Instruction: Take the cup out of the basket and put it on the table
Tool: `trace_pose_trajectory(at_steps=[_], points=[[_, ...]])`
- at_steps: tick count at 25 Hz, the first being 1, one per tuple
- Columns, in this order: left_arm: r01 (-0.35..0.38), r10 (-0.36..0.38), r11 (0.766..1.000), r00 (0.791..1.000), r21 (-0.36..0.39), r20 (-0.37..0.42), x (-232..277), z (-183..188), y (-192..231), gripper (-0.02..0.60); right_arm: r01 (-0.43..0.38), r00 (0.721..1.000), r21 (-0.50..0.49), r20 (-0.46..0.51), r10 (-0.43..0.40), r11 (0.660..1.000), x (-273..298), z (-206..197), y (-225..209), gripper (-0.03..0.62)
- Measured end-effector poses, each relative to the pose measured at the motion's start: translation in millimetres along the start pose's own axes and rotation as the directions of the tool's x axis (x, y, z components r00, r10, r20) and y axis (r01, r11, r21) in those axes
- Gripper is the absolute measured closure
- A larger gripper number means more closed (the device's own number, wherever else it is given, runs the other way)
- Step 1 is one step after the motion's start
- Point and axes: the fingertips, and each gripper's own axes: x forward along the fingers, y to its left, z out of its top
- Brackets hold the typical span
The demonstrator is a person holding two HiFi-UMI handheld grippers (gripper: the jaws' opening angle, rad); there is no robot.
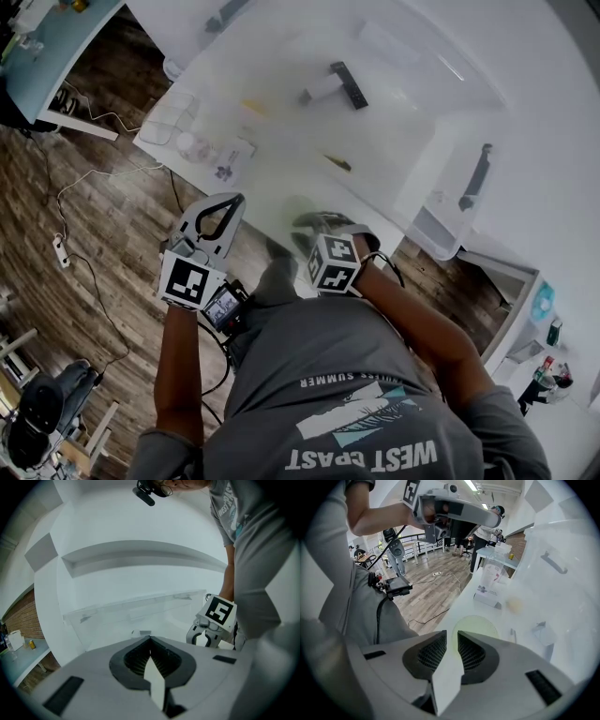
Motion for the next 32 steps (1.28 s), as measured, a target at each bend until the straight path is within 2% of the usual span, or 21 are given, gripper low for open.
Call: trace_pose_trajectory(at_steps=[6, 11, 15, 17, 20, 23, 28, 32], points=[[-0.014, 0.014, 1.000, 1.000, 0.002, 0.022, -6, 5, 4, 0.572, 0.094, 0.992, 0.043, 0.085, -0.097, 0.995, -27, 10, -14, 0.514], [-0.001, 0.002, 0.996, 1.000, -0.085, 0.009, 17, -7, -2, 0.572, 0.089, 0.986, 0.058, 0.135, -0.096, 0.994, -13, 6, -20, 0.513], [0.003, -0.001, 0.996, 1.000, -0.089, 0.026, 21, 2, -5, 0.572, 0.086, 0.990, 0.026, 0.112, -0.089, 0.996, -14, 9, -28, 0.513], [-0.002, 0.003, 0.995, 1.000, -0.101, 0.011, 16, -3, -4, 0.572, 0.079, 0.991, 0.025, 0.110, -0.082, 0.997, -16, 7, -28, 0.513], [-0.016, 0.014, 0.992, 1.000, -0.127, -0.021, 8, -15, 2, 0.572, 0.083, 0.988, 0.040, 0.127, -0.088, 0.996, -21, 8, -29, 0.513], [-0.025, 0.024, 0.989, 1.000, -0.144, -0.008, 1, -12, 6, 0.572, 0.101, 0.980, 0.057, 0.167, -0.109, 0.993, -34, 18, -30, 0.513], [-0.005, 0.009, 0.993, 0.999, -0.117, 0.036, -8, 0, 4, 0.572, 0.170, 0.940, 0.138, 0.273, -0.203, 0.976, -73, 47, -33, 0.514], [0.009, -0.004, 0.999, 0.994, -0.041, 0.106, -16, 24, 0, 0.572, 0.223, 0.881, 0.224, 0.370, -0.294, 0.949, -119, 65, -33, 0.580]])
